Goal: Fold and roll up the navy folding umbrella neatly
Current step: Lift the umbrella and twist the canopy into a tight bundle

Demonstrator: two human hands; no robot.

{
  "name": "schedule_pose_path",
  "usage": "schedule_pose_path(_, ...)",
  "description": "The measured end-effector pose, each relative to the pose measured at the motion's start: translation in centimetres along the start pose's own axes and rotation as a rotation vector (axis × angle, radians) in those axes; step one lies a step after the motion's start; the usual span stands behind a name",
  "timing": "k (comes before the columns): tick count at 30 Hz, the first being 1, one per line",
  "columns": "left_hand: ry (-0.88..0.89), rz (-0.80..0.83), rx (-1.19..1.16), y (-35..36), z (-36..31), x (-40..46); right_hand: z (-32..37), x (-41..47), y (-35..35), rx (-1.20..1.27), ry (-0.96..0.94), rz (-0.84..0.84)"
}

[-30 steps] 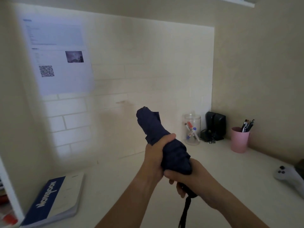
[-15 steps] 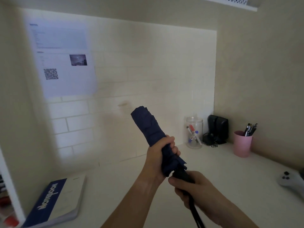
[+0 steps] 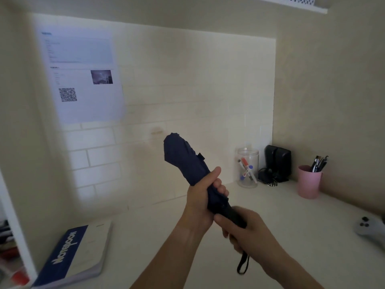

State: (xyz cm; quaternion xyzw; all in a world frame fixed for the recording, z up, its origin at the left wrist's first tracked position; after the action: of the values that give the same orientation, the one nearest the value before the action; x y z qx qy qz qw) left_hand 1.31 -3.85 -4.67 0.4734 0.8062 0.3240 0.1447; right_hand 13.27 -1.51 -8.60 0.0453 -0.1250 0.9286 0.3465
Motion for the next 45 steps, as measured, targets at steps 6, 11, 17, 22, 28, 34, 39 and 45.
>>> schedule_pose_path(6,-0.053,0.060,-0.022,0.2,0.0,-0.6,0.5,-0.2,-0.1,0.144,-0.102,-0.055)
schedule_pose_path(11,-0.074,0.146,-0.106,0.3,0.5,-1.2,-0.8,-0.8,1.5,0.688,0.220,0.214)
schedule_pose_path(17,-0.092,0.119,0.083,1.0,0.4,-1.3,2.5,0.2,-1.1,-0.028,-0.025,0.133)
schedule_pose_path(22,-0.103,0.329,0.140,2.0,-0.7,-2.7,5.9,2.1,-5.1,-0.099,-0.235,-0.405)
schedule_pose_path(28,-0.230,0.256,0.360,2.1,1.6,-3.8,9.5,4.0,-1.1,0.141,-0.126,0.166)
schedule_pose_path(34,-0.193,0.186,0.567,1.2,1.9,-4.0,9.6,4.8,-2.4,0.217,-0.134,-0.050)
schedule_pose_path(39,-0.166,0.167,0.670,1.4,3.1,-4.4,10.2,4.8,-3.0,0.496,-0.108,-0.203)
schedule_pose_path(45,-0.008,0.044,0.787,1.8,4.6,-4.4,8.9,4.9,-4.1,0.463,-0.007,-0.493)
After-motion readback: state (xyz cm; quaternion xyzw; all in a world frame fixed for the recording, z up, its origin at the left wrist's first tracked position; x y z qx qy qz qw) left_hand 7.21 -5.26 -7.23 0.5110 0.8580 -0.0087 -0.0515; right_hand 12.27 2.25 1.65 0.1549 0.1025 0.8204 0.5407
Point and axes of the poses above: each hand's wrist, its own x-axis towards the middle knuckle, its own y-axis out of the palm, z = x × y, the point moved 5 cm from there along x, towards the middle knuckle, and after that the axes turned 2 degrees about -y, right-handed, at the moved point
